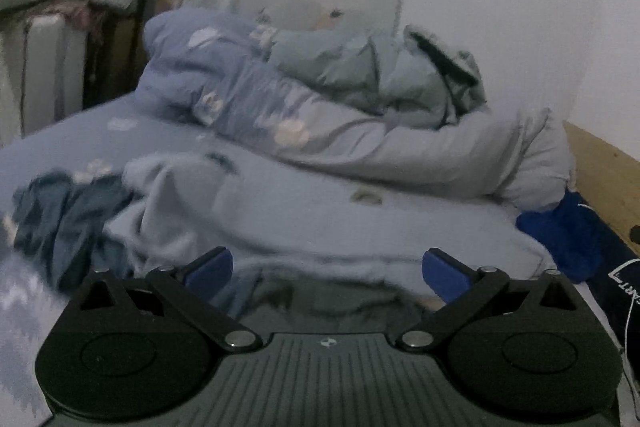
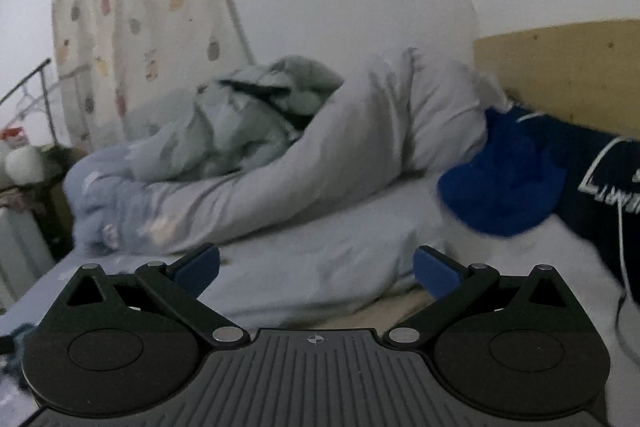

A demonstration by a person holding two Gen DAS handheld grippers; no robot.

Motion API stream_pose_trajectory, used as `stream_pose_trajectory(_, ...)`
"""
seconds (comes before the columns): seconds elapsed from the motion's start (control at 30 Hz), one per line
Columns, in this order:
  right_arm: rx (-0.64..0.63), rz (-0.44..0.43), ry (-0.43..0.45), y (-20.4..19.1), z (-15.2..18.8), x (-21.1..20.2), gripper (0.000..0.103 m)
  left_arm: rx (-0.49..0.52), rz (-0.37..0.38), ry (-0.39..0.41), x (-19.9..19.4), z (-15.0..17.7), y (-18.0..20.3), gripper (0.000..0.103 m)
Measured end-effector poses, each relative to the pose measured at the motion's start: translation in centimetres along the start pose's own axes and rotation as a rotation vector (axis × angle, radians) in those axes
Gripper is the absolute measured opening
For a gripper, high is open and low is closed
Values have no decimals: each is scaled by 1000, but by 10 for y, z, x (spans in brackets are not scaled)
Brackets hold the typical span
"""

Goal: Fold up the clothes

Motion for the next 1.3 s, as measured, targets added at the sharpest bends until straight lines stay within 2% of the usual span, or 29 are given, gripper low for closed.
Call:
stream_pose_trajectory(0.13, 63, 17, -33, 23, -5, 53, 103, 66, -4, 55, 33, -5, 6, 103)
stream_pose_trajectory(0.23, 72, 34, -65, 33, -1, 97, 103, 80, -38, 78, 52, 10, 1, 103)
stream_pose_trajectory(0.27, 64, 32, -86, 34, 2, 113, 103, 76, -47, 73, 59, 17, -2, 103)
stream_pose_trajectory(0.43, -77, 87, -192, 30, 45, 179, 101, 87, -111, -49, 97, 52, -11, 103)
stream_pose_trajectory(0.5, -131, 107, -220, 26, 64, 200, 96, 71, -105, -80, 101, 59, -15, 103)
stream_pose_trajectory(0.53, -157, 111, -230, 22, 73, 209, 91, 67, -104, -79, 102, 60, -17, 103)
stream_pose_trajectory(0.57, -178, 107, -239, 18, 81, 215, 81, 60, -113, -74, 104, 60, -18, 103)
stream_pose_trajectory(0.63, -176, 73, -237, 3, 90, 220, 73, 38, -128, -61, 107, 58, -21, 103)
stream_pose_trajectory(0.73, -160, 7, -225, -21, 100, 222, 73, -5, -145, -41, 108, 55, -26, 103)
stream_pose_trajectory(0.8, -175, -58, -228, -41, 105, 220, 76, -17, -155, -44, 110, 57, -30, 103)
stream_pose_trajectory(0.87, -215, -141, -241, -61, 112, 214, 88, -18, -162, -62, 112, 59, -33, 103)
stream_pose_trajectory(1.07, -524, -325, -280, -124, 148, 194, 88, -11, -171, -91, 113, 64, -37, 103)
stream_pose_trajectory(1.3, -605, -320, -309, -157, 171, 226, 86, -38, -176, -95, 113, 61, -43, 103)
Point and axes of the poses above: each gripper's, at about its wrist camera, not at the fingertips, and x roughly the way its jaws point, y to its right, z to its underside, the point moved 2 cm from there along x, roughly the way its jaws point, and after that the axes turned 10 degrees about y, right-handed, at the moved point
